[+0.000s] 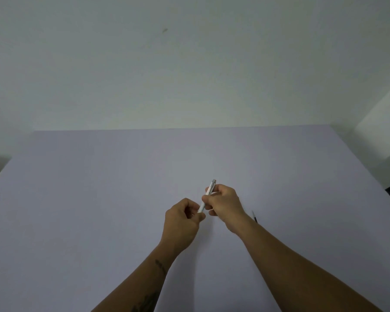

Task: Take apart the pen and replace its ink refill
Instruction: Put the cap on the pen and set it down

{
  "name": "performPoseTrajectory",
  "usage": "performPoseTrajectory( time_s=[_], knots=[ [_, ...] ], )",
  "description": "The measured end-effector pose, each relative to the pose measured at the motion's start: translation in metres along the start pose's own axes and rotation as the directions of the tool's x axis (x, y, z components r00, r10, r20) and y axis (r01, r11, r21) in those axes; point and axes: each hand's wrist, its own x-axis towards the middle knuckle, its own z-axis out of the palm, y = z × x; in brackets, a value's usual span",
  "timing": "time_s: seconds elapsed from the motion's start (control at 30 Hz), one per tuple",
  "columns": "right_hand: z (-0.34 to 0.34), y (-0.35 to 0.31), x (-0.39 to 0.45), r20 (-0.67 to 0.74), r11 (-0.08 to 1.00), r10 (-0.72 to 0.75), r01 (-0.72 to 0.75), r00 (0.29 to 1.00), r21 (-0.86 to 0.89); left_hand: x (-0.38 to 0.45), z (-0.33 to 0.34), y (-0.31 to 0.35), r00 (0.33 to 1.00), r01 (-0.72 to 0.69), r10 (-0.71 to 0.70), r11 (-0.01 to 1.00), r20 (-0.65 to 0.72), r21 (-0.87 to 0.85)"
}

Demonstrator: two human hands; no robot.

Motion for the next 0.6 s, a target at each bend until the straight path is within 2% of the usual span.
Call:
performPoseTrajectory(
  time_s=[0.1, 0.2, 0.3, 0.37, 0.5, 0.6],
  knots=[
    [-0.006, 0.005, 0.003, -0.037, 0.997, -0.039, 0.037, 0.999, -0.068, -0.001, 0.001, -0.008, 0.998, -0.052, 0.051, 0.998, 0.035, 0.031],
    [-0.017, 0.014, 0.005, -0.041, 0.948, -0.114, 0.097, 0.993, -0.303, -0.002, 0.000, -0.023, 0.992, -0.129, 0.129, 0.969, 0.012, 0.210],
    [-0.021, 0.026, -0.002, 0.017, 0.892, -0.130, 0.124, 0.991, -0.435, -0.002, 0.000, -0.043, 0.989, -0.137, 0.144, 0.836, 0.028, 0.532],
    [-0.019, 0.036, -0.008, 0.049, 0.855, -0.113, 0.123, 0.992, -0.504, -0.003, 0.002, -0.054, 0.993, -0.115, 0.100, 0.742, 0.060, 0.660],
    [-0.010, 0.053, -0.019, 0.079, 0.755, -0.072, 0.106, 0.994, -0.647, -0.007, 0.009, -0.075, 0.985, -0.156, 0.039, 0.629, 0.169, 0.762],
    [-0.004, 0.064, -0.020, 0.081, 0.707, -0.042, 0.086, 0.996, -0.702, -0.009, 0.011, -0.090, 0.974, -0.202, 0.032, 0.583, 0.226, 0.787]
  ],
)
